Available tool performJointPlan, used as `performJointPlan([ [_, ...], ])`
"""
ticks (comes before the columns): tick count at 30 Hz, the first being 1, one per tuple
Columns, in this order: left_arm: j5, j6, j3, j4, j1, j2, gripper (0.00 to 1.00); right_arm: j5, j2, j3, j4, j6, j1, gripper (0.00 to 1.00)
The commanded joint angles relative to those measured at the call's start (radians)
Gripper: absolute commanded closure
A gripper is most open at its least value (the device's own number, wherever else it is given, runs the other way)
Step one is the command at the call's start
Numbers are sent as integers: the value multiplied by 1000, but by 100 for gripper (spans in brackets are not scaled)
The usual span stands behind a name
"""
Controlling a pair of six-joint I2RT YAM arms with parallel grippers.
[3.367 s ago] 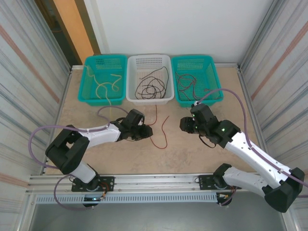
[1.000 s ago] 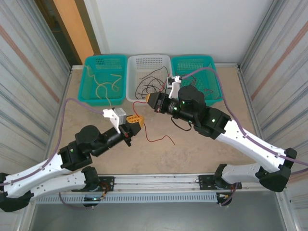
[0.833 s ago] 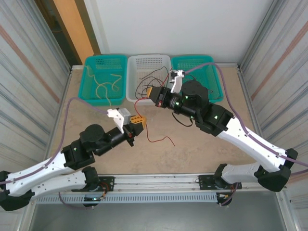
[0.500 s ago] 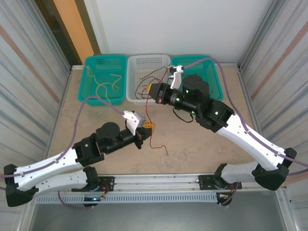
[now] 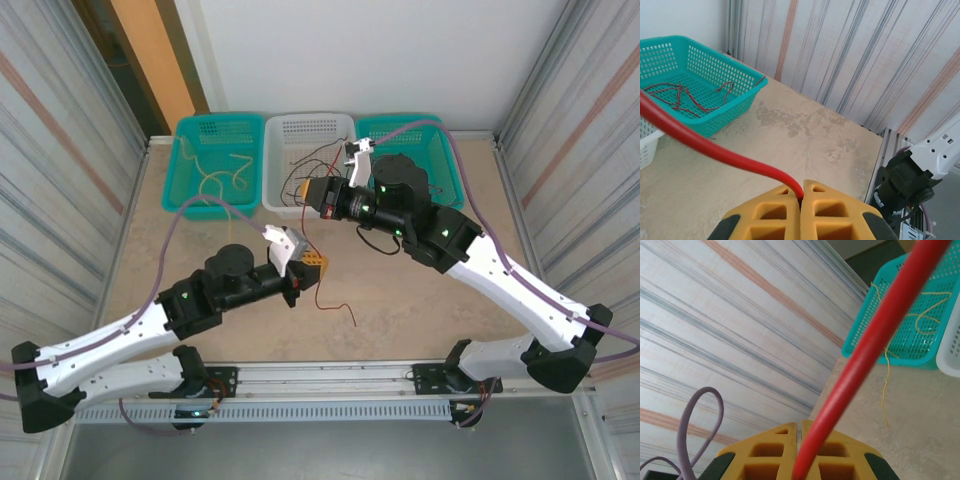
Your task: Untangle the cables
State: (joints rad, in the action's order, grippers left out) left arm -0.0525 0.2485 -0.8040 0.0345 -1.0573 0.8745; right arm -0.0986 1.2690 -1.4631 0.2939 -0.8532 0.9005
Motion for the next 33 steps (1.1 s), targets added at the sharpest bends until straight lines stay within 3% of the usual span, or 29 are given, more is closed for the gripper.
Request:
performJointPlan([
  [1,-9,34,-5,-2,15,-49,93,13,-27,-63,9,47,-15,100],
  [3,4,49,10,-12,17,-78,61,14,-28,-81,26,56,-29,100],
  [6,39,58,26,2,19,-120,37,21,-30,-100,60,70,-56,100],
  [9,63,65,25,42,20,-154,18,7,-40,-97,72,75,-97,100],
  [13,122,83,26,110,20,-197,3,-24,-48,-121,85,86,-185,100],
  [23,252,141,38,262,20,-270,1,-120,-1,-264,134,143,-457,100],
  [30,365,200,86,336,30,-297,2,-202,173,-493,136,174,-680,100],
  [33,355,229,110,335,66,-285,1,-212,273,-585,149,188,-751,100],
])
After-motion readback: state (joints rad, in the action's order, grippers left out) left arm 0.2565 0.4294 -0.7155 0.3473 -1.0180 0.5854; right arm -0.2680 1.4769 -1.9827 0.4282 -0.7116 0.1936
